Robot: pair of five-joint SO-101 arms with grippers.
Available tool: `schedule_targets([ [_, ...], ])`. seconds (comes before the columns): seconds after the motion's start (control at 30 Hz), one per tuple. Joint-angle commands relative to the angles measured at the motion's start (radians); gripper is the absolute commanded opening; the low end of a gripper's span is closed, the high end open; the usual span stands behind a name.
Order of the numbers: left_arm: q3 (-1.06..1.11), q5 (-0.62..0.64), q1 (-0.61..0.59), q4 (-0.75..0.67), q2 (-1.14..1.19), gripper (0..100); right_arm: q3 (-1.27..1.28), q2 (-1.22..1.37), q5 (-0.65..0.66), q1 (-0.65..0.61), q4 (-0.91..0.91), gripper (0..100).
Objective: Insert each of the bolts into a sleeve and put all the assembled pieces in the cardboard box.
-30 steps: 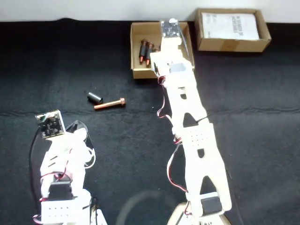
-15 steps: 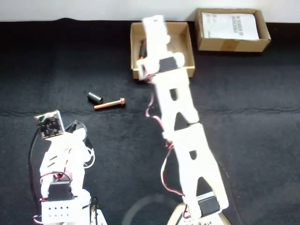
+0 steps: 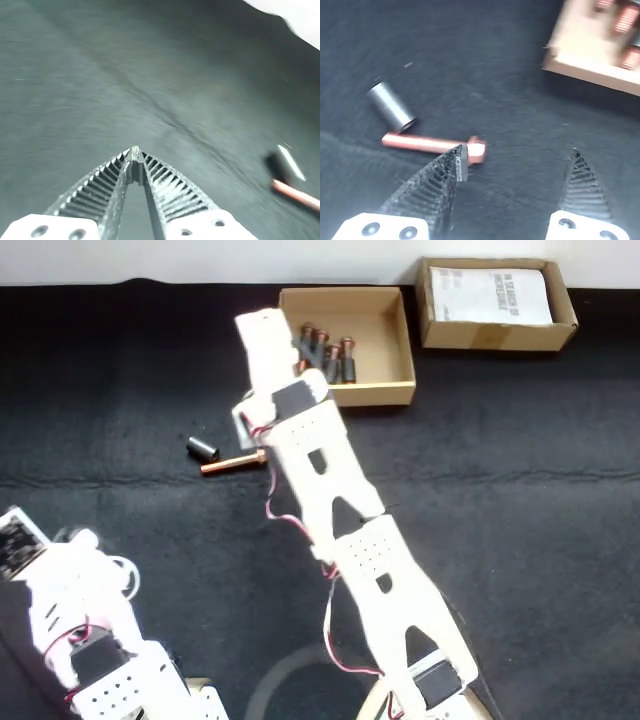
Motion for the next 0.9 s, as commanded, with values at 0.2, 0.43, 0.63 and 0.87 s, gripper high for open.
schedule_targets([
  [0.2,0.021,0.002,-0.188,0.035,-0.018,1,0.018,-0.028,0.267,-0.068,-0.076,28.5],
  [0.43,0.021,0.002,-0.194,0.037,-0.018,1,0.105,-0.021,0.534,-0.137,-0.090,28.5],
  [0.63,0.021,0.002,-0.242,0.040,-0.018,1,0.114,-0.027,0.614,-0.193,-0.097,28.5],
  [0.87,0.021,0.002,-0.242,0.040,-0.018,1,0.124,-0.019,0.628,-0.200,-0.268,28.5],
])
